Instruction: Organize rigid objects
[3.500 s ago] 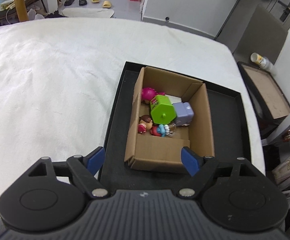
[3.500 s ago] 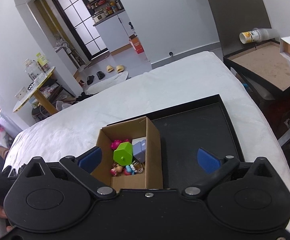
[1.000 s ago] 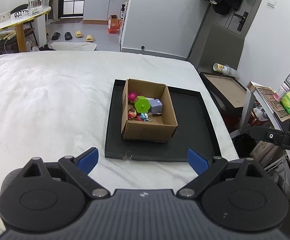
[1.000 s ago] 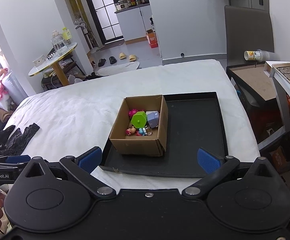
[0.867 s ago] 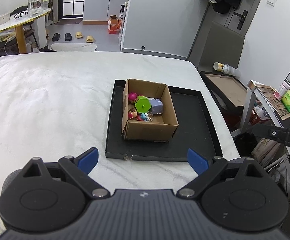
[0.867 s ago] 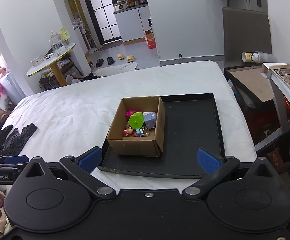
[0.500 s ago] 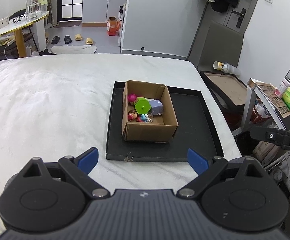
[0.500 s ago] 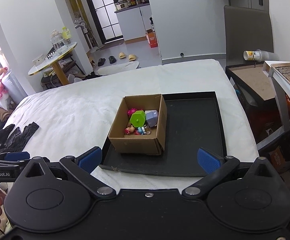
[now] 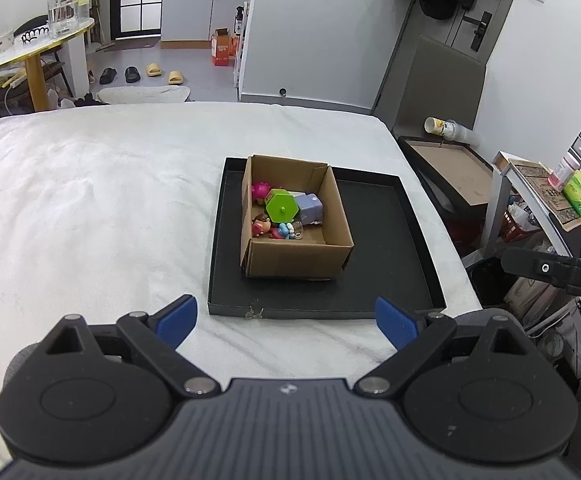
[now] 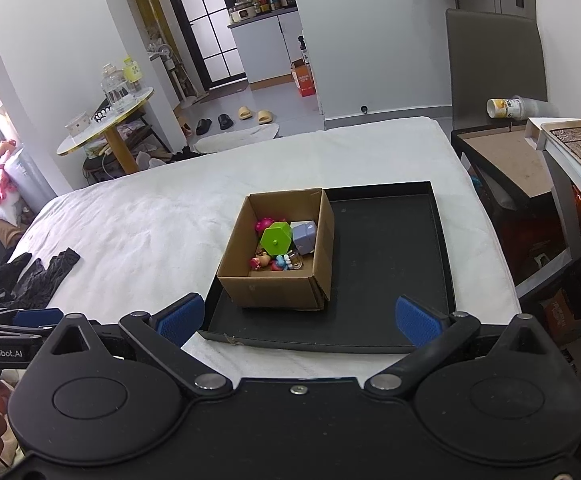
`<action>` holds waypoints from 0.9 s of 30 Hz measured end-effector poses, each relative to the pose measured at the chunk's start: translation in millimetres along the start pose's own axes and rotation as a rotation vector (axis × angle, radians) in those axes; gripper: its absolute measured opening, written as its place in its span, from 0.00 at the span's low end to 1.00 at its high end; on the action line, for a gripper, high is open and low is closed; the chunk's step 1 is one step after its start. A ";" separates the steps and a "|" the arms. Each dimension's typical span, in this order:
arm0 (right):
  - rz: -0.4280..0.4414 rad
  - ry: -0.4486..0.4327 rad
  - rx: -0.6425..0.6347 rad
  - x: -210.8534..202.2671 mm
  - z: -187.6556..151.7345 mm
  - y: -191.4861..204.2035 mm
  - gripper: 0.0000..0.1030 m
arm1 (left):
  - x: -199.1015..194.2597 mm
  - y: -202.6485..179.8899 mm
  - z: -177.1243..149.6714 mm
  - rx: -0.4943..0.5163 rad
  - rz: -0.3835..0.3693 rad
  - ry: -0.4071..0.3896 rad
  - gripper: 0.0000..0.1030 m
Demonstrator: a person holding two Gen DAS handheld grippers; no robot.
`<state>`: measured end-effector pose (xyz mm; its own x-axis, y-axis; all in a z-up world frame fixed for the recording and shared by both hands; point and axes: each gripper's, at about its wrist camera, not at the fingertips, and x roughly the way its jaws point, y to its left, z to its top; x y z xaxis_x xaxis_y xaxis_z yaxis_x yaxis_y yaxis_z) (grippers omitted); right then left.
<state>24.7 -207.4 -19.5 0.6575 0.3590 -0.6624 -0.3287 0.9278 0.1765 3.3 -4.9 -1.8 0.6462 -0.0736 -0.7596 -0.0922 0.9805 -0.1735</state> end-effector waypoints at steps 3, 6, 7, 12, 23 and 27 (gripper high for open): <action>0.006 -0.001 -0.001 -0.3 0.4 0.1 1.00 | -0.2 0.2 -0.4 -0.004 -0.008 0.003 0.92; 0.006 -0.002 -0.008 -0.9 0.2 0.9 1.00 | 0.2 0.4 -1.1 -0.008 -0.014 0.010 0.92; 0.005 -0.002 -0.008 -0.8 0.1 1.3 1.00 | -0.1 0.1 -1.4 -0.005 -0.010 0.009 0.92; 0.004 -0.002 -0.008 -1.0 0.0 1.0 1.00 | 0.0 0.2 -1.2 -0.006 -0.007 0.011 0.92; -0.014 0.004 -0.007 1.9 -2.7 -1.7 1.00 | -0.2 -1.3 -1.1 -0.001 -0.012 0.010 0.92; -0.015 0.009 -0.005 3.9 -3.1 -2.4 1.00 | -2.1 -2.6 -1.6 0.008 -0.001 0.001 0.92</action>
<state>26.0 -208.5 -24.8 0.6566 0.3437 -0.6714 -0.3218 0.9327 0.1628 0.9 -7.6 -0.8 0.6453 -0.0747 -0.7602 -0.0854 0.9819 -0.1690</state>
